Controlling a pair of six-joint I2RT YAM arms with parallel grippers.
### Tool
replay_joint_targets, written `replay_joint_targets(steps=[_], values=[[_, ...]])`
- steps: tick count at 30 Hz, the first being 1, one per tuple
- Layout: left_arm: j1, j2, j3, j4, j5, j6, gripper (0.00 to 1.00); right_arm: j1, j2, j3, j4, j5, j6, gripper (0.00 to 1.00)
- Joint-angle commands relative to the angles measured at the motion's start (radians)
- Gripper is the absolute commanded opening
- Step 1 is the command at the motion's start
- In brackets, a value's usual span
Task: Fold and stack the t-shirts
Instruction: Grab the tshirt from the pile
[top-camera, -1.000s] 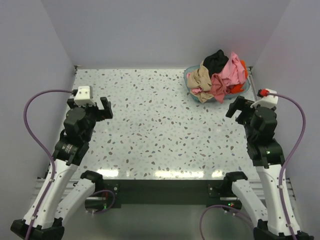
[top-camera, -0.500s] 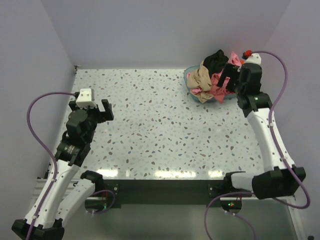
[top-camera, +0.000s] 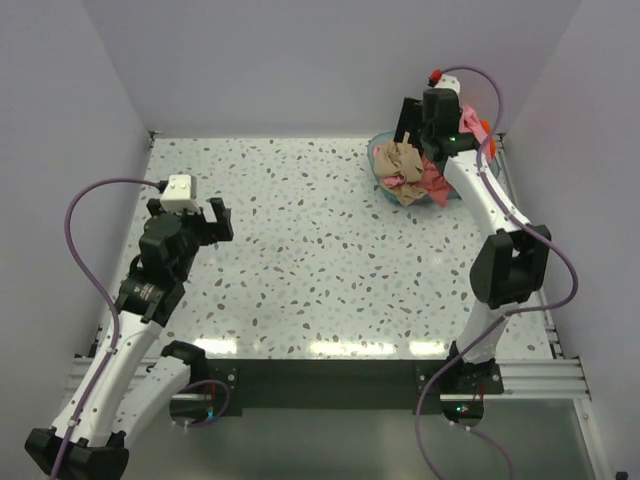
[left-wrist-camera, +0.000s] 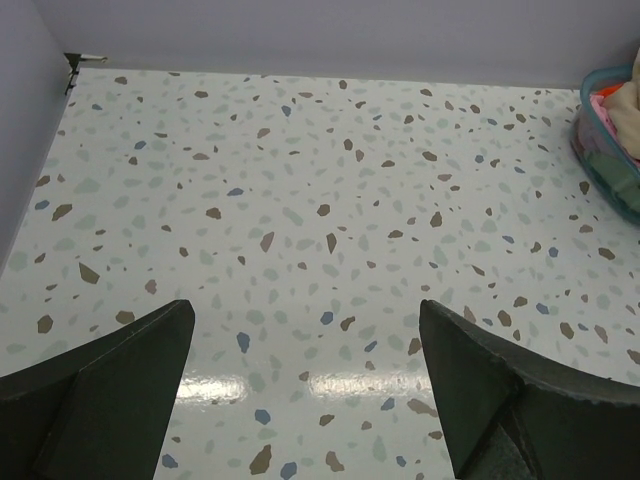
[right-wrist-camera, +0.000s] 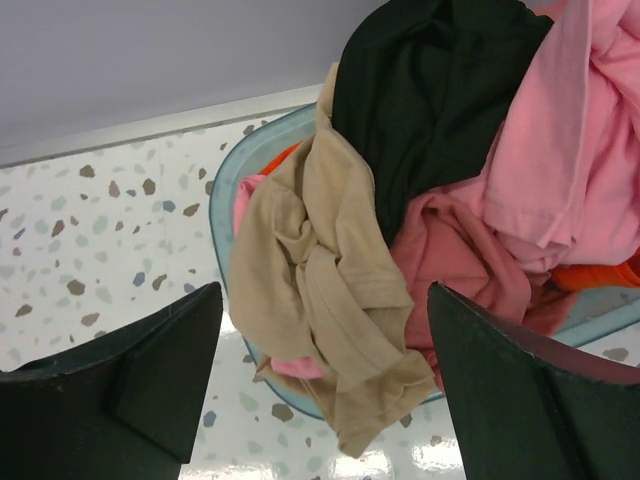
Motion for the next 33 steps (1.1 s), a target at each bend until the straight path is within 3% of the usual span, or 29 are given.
replay_joint_targets(steps=[1,13,17,31,33], values=[[0.001,-0.003,-0.017,0.051,0.007,-0.013,1.00,0.012,0.077,0.117,0.034,0.124,-0.018,0.86],[0.001,0.020,-0.020,0.061,0.026,-0.001,1.00,0.013,0.328,0.352,0.019,0.284,-0.015,0.86],[0.001,0.025,-0.026,0.068,0.039,0.004,1.00,0.007,0.381,0.353,0.053,0.328,-0.009,0.86],[0.001,0.051,-0.029,0.077,0.044,0.016,1.00,-0.093,0.527,0.439,0.073,0.230,0.058,0.86],[0.001,0.058,-0.027,0.077,0.044,0.019,1.00,-0.097,0.535,0.441,0.079,0.207,0.060,0.81]])
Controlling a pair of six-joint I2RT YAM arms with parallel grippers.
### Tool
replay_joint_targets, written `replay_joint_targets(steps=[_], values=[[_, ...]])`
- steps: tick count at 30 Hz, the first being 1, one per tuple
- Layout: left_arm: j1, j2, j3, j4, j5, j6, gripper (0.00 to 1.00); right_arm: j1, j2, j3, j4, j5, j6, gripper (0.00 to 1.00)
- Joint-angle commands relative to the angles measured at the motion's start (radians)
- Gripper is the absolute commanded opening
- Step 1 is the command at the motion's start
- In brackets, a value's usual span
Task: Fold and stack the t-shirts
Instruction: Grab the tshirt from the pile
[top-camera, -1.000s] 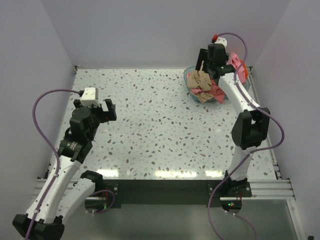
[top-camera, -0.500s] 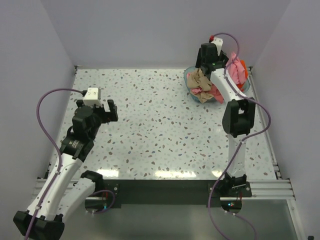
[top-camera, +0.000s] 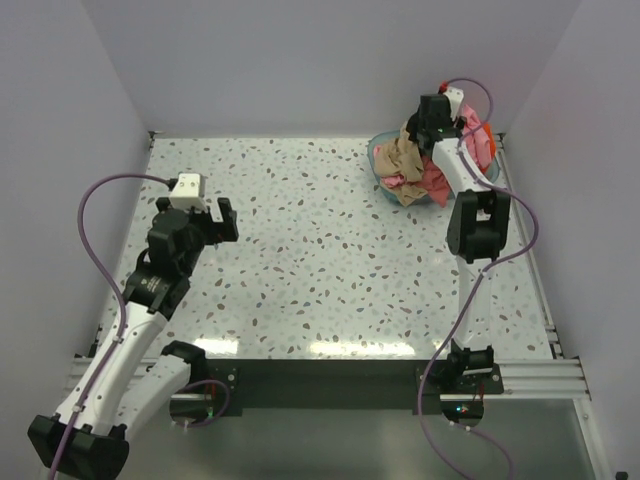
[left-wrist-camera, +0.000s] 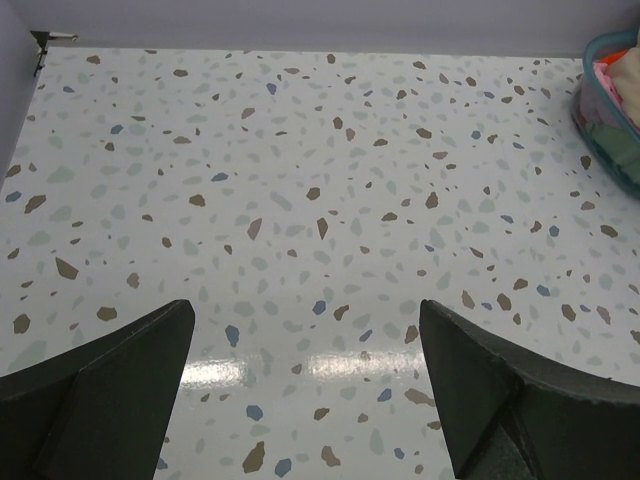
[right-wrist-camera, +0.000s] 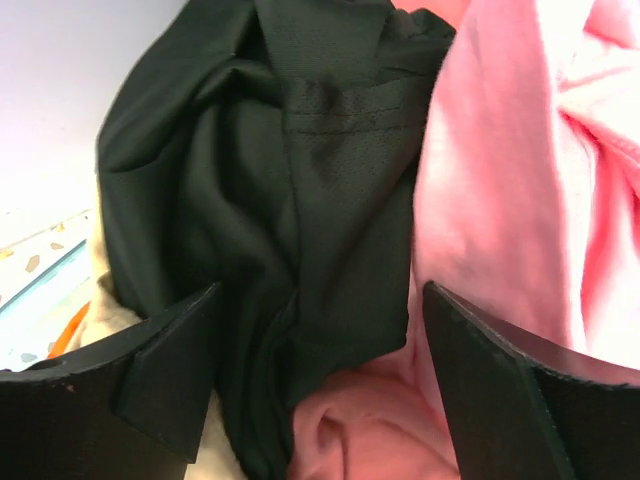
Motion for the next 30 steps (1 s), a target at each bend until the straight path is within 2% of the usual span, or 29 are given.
replay_joint_targets(steps=[1,2,5,8,10,13,15,16,20,27,30], values=[[0.001,0.009,-0.011,0.052,0.004,0.016,1.00,-0.006,0.006,0.049,0.053,-0.038,0.021,0.79],[0.001,0.012,-0.011,0.052,-0.001,0.016,1.00,-0.004,0.001,0.043,0.068,-0.046,0.015,0.73],[0.001,0.018,-0.009,0.051,-0.002,0.016,1.00,-0.007,-0.026,0.011,0.102,-0.066,0.006,0.65],[0.001,0.024,-0.008,0.047,-0.004,0.016,1.00,-0.006,-0.036,0.023,0.102,-0.073,-0.010,0.64],[0.001,0.026,-0.006,0.044,-0.006,0.014,1.00,-0.004,-0.040,0.039,0.101,-0.080,-0.022,0.58],[0.001,0.020,-0.006,0.044,-0.012,0.014,1.00,-0.006,-0.037,0.065,0.093,-0.096,-0.033,0.45],[0.001,0.015,-0.006,0.044,-0.012,0.016,1.00,-0.006,-0.019,0.106,0.069,-0.107,-0.040,0.29],[0.001,0.013,-0.006,0.044,-0.013,0.016,1.00,-0.004,-0.014,0.117,0.061,-0.107,-0.043,0.17],[-0.001,0.006,-0.008,0.040,-0.015,0.016,1.00,-0.003,-0.062,0.093,0.073,-0.089,-0.043,0.00],[0.001,-0.009,-0.006,0.037,-0.021,0.014,1.00,0.005,-0.200,0.023,0.113,-0.057,-0.048,0.00],[0.001,-0.019,-0.008,0.035,-0.021,0.013,1.00,0.023,-0.299,-0.050,0.189,0.008,-0.068,0.00]])
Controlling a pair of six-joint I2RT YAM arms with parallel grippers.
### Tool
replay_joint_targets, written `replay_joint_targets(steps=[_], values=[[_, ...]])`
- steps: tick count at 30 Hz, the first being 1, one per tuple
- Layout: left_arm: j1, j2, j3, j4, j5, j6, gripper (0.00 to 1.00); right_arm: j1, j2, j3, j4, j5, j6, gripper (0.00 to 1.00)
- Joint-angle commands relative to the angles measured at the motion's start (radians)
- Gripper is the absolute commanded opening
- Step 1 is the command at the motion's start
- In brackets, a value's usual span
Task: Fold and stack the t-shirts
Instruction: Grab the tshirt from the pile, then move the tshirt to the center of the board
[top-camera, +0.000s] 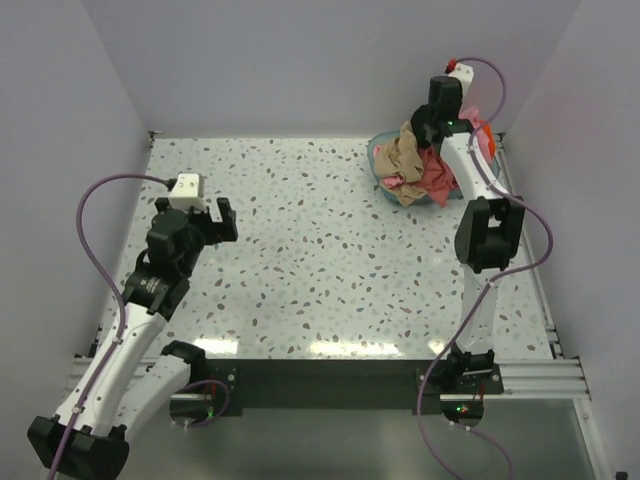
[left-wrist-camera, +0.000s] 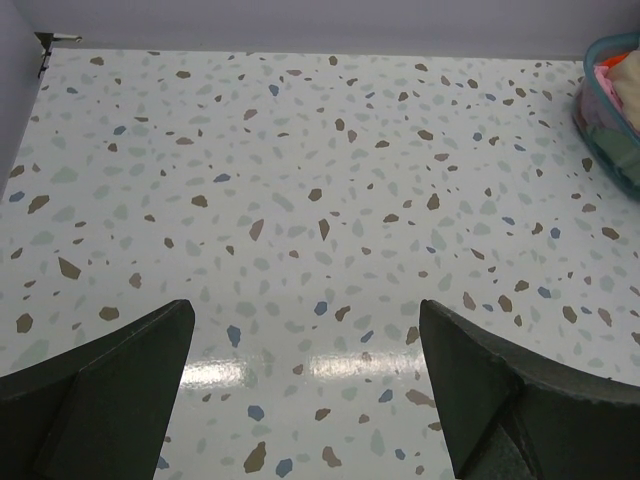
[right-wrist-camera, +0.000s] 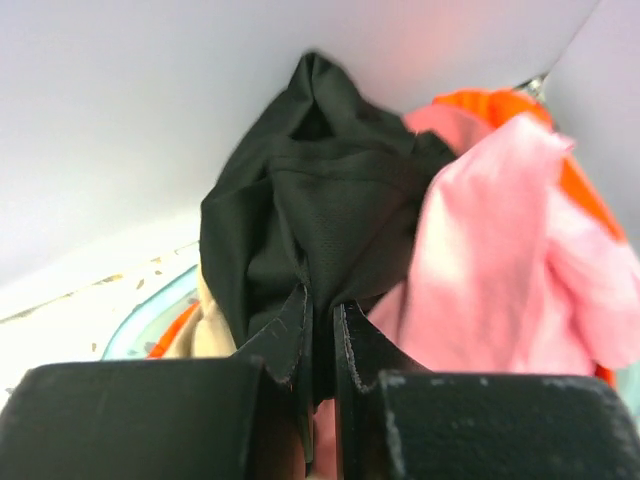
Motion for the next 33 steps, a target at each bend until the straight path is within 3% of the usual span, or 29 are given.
replay_joint_targets(steps=[1,11,23,33], values=[[0.001,-0.023,-0.008,0.035,-0.015,0.011,1.00,0.028,-0.207,-0.044,0.151,0.090,-0.030,0.00],[0.001,-0.051,-0.009,0.029,-0.009,0.009,1.00,0.051,-0.216,0.250,0.058,0.124,-0.079,0.00],[0.001,-0.063,-0.008,0.028,-0.014,0.002,1.00,0.219,-0.644,-0.023,0.117,0.021,-0.114,0.00],[0.001,-0.077,-0.008,0.023,-0.037,0.000,1.00,0.437,-0.765,0.017,-0.037,-0.100,-0.107,0.00]])
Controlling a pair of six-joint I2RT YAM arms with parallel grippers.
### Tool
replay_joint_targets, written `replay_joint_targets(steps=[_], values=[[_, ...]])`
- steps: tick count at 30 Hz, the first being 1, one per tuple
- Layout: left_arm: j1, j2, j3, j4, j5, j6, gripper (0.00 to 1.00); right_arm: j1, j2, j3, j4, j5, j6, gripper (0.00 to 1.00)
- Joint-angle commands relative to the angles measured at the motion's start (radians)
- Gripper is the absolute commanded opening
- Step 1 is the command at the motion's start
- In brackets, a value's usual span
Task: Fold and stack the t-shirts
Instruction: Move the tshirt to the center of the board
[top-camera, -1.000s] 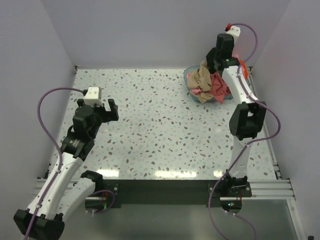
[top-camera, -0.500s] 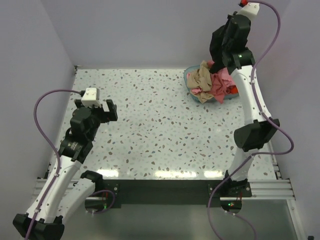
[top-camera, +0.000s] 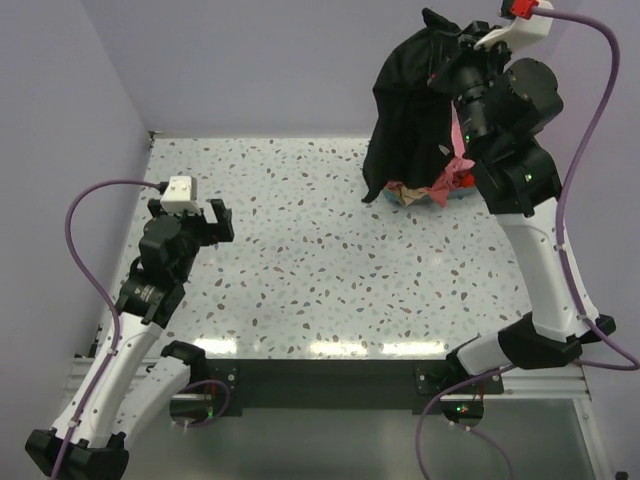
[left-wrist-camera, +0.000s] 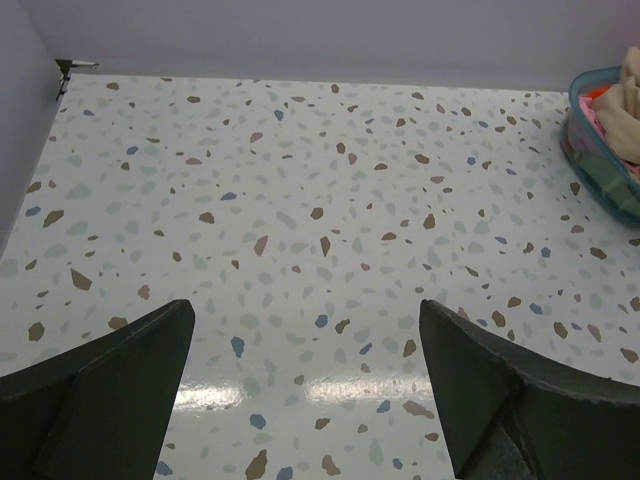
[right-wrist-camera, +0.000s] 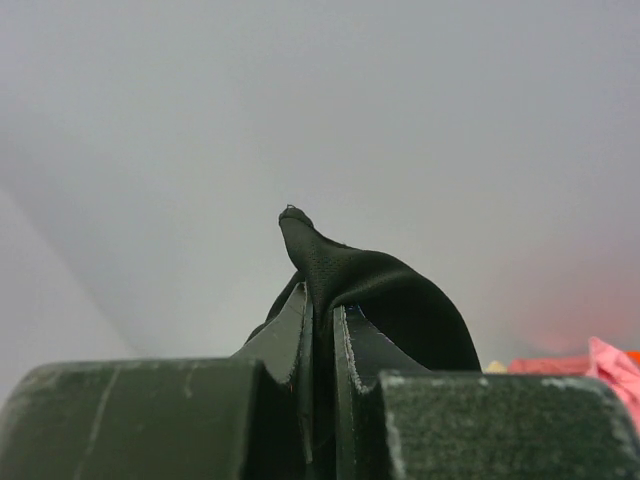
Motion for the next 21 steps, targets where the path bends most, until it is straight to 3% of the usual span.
replay_joint_targets(steps=[1,8,10,14,18,19,21], values=[[0.001,-0.018,-0.008,0.025,-0.037,0.001,1.00,0.091,-0.018,0.019,-0.060,-0.063,-0.008,0.00],[0.001,-0.018,-0.008,0.025,-0.041,0.000,1.00,0.315,-0.047,-0.051,-0.138,-0.020,0.012,0.00],[0.001,-0.015,-0.008,0.024,-0.043,-0.002,1.00,0.331,-0.079,-0.117,-0.143,-0.008,0.050,0.00],[0.001,-0.006,-0.008,0.025,-0.049,-0.004,1.00,0.331,-0.163,-0.423,-0.093,0.126,0.113,0.00],[0.001,0.031,0.003,0.025,-0.060,-0.007,0.99,0.315,-0.127,-0.514,-0.098,0.194,0.132,0.00],[-0.001,0.055,0.009,0.024,-0.061,-0.008,0.98,0.285,-0.084,-0.514,-0.119,0.188,0.139,0.02],[-0.011,0.086,0.047,-0.001,-0.060,-0.045,0.96,0.242,-0.042,-0.508,-0.142,0.134,0.172,0.18]])
